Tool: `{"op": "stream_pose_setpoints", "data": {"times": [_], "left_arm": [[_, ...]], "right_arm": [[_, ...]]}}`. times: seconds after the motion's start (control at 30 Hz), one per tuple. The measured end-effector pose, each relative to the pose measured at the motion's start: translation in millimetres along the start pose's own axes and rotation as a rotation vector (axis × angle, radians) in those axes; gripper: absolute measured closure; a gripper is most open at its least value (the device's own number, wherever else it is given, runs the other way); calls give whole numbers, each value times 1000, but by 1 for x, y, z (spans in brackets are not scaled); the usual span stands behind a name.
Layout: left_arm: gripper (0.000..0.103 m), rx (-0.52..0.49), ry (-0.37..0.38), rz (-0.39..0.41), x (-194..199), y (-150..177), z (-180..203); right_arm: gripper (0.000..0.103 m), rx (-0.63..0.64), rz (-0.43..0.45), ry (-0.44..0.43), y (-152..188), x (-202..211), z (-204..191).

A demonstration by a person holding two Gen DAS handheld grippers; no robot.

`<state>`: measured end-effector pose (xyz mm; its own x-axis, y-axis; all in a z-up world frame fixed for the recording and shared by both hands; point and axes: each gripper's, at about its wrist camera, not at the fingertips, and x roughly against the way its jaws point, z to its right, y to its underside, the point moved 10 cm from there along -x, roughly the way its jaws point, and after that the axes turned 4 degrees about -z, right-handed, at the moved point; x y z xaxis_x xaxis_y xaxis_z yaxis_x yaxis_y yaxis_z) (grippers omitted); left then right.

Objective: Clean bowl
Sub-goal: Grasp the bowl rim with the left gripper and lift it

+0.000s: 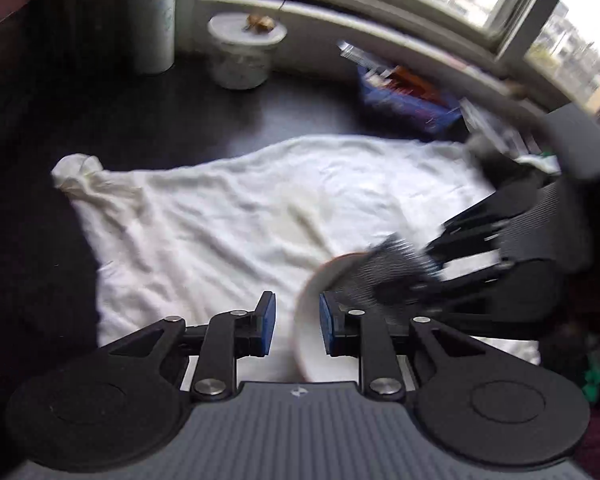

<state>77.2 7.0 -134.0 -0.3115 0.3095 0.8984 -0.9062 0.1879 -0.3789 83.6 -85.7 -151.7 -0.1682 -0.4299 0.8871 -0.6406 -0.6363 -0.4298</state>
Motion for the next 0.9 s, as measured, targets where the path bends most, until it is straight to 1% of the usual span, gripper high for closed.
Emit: {"op": "stream_pose_setpoints", "data": {"times": [0.07,0.17,0.2,0.23,0.27,0.3,0.33,0.37,0.4,0.43,0.47,0.5,0.6,0.7,0.77,0.8,0.87,0.9], "left_arm": [[81,-25,44,-60,-14,2,0],[82,-83,47,-107,-29,4,0],[89,-110,42,-119,-33,3,0],[90,-134,42,-129,-36,2,0],[92,-133,53,-140,-37,2,0],[94,-129,62,-149,-36,2,0],[94,-133,58,-154,-36,4,1],[94,-129,45,-158,-36,6,1],[95,-101,38,-159,-36,8,1],[95,-58,36,-157,-35,9,0],[95,-22,36,-155,-34,10,-1],[96,25,41,-153,-34,11,-3],[97,244,64,-143,-31,22,-10],[96,502,96,-126,-29,43,-21],[94,611,112,-113,-29,51,-25],[94,681,124,-103,-28,56,-27],[92,816,139,-94,-27,65,-29],[90,868,152,-87,-27,69,-30]], "right_arm": [[89,101,-5,38,0,-1,-7],[87,173,-18,62,1,-3,-10],[87,184,-22,63,0,-4,-11],[86,198,-30,59,-1,-4,-11],[86,201,-41,47,-3,-5,-10],[86,179,-54,26,-5,-7,-7],[86,125,-68,-10,-6,-9,-3],[86,55,-81,-53,-6,-11,2],[86,-29,-92,-104,-4,-15,7],[86,-123,-102,-160,-2,-18,13],[86,-193,-100,-197,1,-21,17],[86,-230,-91,-212,4,-21,19],[88,-265,-64,-195,10,-15,15],[87,-357,-18,-203,19,-12,11],[85,-418,6,-217,24,-10,10],[85,-440,17,-218,26,-8,9],[83,-477,40,-215,30,-6,7],[83,-471,48,-208,28,-5,8]]}}
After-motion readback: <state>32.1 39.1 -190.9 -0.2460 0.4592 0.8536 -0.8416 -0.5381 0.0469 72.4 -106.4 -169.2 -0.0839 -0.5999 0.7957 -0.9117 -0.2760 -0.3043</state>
